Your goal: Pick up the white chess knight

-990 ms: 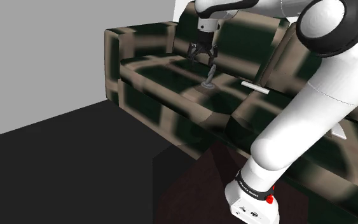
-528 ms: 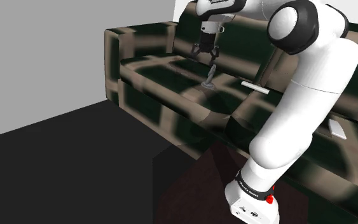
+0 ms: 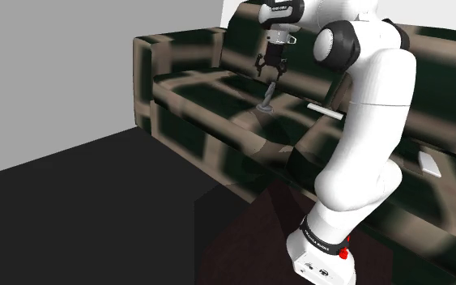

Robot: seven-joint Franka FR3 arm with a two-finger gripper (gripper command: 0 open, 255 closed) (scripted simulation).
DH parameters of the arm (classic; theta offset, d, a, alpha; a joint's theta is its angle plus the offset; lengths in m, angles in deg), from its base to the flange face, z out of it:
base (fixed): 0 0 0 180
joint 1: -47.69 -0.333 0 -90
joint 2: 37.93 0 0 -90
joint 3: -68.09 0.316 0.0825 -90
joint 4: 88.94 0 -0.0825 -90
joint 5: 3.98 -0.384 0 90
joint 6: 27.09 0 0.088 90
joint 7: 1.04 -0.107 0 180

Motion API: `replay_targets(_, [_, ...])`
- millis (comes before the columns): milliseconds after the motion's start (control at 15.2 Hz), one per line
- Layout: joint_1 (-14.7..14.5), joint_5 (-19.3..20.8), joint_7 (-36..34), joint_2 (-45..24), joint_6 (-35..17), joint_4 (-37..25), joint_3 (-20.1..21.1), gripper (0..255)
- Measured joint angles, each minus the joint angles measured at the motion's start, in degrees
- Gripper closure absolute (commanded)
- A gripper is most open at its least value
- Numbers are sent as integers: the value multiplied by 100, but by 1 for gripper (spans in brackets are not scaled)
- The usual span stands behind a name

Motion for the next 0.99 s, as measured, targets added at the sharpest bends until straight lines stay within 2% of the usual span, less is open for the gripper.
replay_targets(264, [376, -265, -293, -595, 182, -809, -190, 0])
replay_targets(396, [472, -338, -402, -749, 154, -942, -235, 0])
replay_targets(858, [447, -345, -448, -732, -368, -404, -244, 0])
replay_targets(924, [444, -343, -448, -724, -396, -368, -244, 255])
replay_targets(990, [443, -343, -447, -721, -411, -352, -245, 255])
